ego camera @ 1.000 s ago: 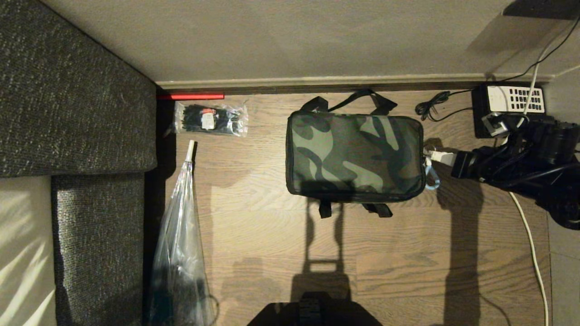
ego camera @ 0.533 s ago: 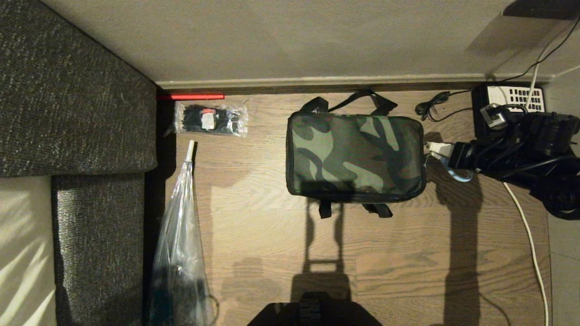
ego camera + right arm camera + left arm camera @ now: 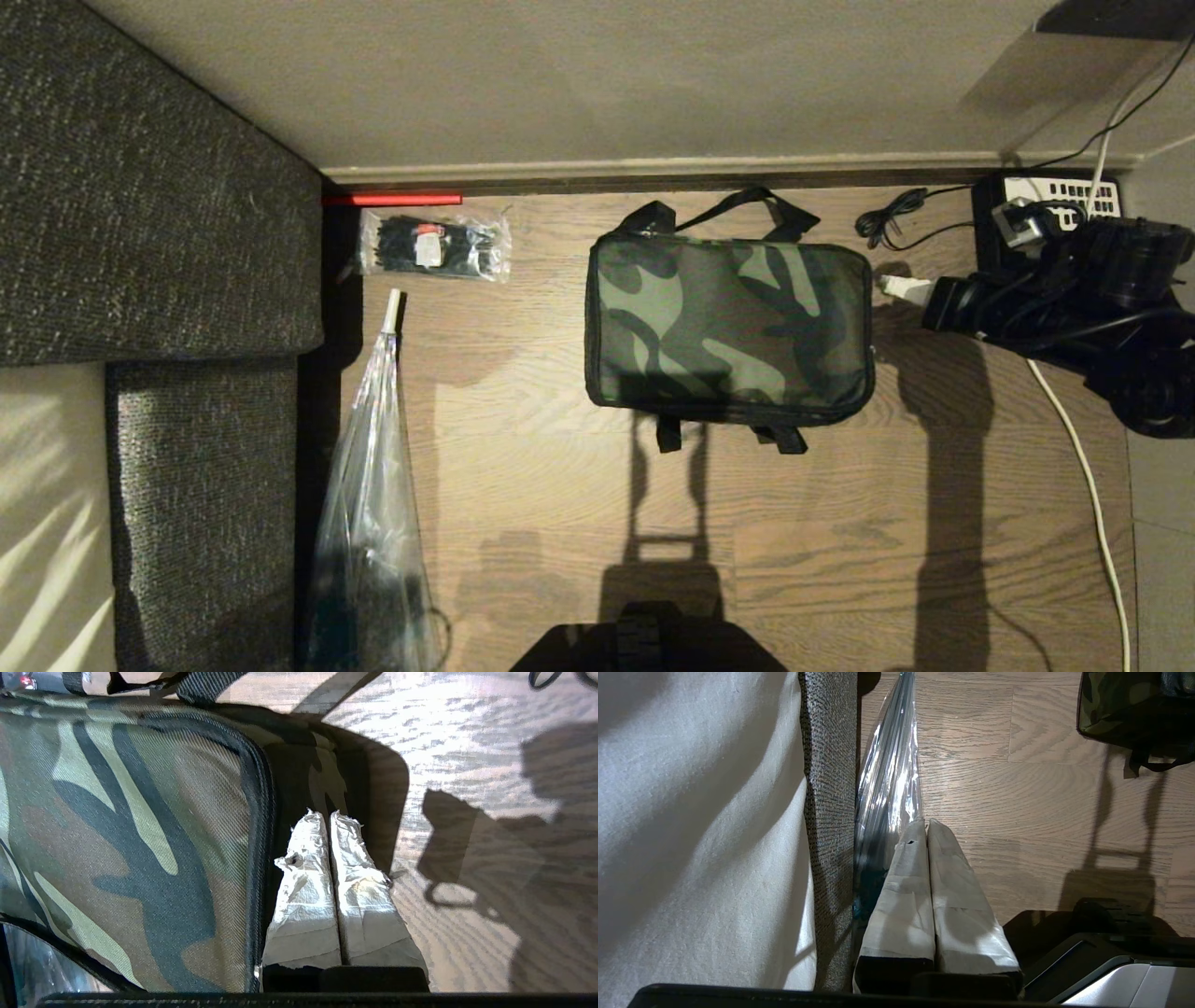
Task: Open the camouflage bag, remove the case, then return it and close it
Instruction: Open the top of the storage box
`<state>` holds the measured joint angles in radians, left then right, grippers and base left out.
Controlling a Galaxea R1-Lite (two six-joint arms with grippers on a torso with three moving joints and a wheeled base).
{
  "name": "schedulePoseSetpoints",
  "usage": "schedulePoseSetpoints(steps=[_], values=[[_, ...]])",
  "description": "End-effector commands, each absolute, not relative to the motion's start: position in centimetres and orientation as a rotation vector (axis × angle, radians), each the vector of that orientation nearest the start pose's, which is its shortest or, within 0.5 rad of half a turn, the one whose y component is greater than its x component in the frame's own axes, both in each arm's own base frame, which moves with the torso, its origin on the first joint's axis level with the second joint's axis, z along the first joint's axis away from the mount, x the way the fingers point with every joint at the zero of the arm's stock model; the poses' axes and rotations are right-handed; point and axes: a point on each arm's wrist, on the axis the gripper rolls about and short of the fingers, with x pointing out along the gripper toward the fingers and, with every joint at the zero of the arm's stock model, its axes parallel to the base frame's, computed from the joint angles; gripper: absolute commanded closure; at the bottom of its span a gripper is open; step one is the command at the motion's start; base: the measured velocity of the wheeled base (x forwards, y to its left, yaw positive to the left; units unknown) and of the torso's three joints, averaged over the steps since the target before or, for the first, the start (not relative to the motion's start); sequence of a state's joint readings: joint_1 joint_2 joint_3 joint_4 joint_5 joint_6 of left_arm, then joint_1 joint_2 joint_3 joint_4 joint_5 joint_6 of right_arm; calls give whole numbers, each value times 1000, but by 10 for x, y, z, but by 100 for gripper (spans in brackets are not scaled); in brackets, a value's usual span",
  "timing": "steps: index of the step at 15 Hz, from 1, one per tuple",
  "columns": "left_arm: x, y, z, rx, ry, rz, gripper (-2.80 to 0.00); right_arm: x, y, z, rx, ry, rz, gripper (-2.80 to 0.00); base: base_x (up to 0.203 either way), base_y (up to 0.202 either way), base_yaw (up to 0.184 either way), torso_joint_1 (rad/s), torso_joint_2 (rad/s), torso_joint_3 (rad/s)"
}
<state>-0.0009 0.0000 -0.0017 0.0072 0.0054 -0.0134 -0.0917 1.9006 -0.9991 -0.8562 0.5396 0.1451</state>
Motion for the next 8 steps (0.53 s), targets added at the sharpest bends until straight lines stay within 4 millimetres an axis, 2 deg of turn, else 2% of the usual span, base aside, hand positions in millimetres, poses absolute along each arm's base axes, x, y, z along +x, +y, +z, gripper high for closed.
schedulePoseSetpoints(steps=[1, 5, 8], values=[[-23, 0, 75, -14, 6, 5, 0, 363, -22, 190, 157, 72, 448, 0, 0, 0, 0, 0, 0, 0], [-23, 0, 75, -14, 6, 5, 0, 352, -20, 164, 129, 158, 449, 0, 0, 0, 0, 0, 0, 0], [-23, 0, 75, -14, 5, 5, 0, 335, -19, 126, -75, 241, 476, 0, 0, 0, 0, 0, 0, 0]])
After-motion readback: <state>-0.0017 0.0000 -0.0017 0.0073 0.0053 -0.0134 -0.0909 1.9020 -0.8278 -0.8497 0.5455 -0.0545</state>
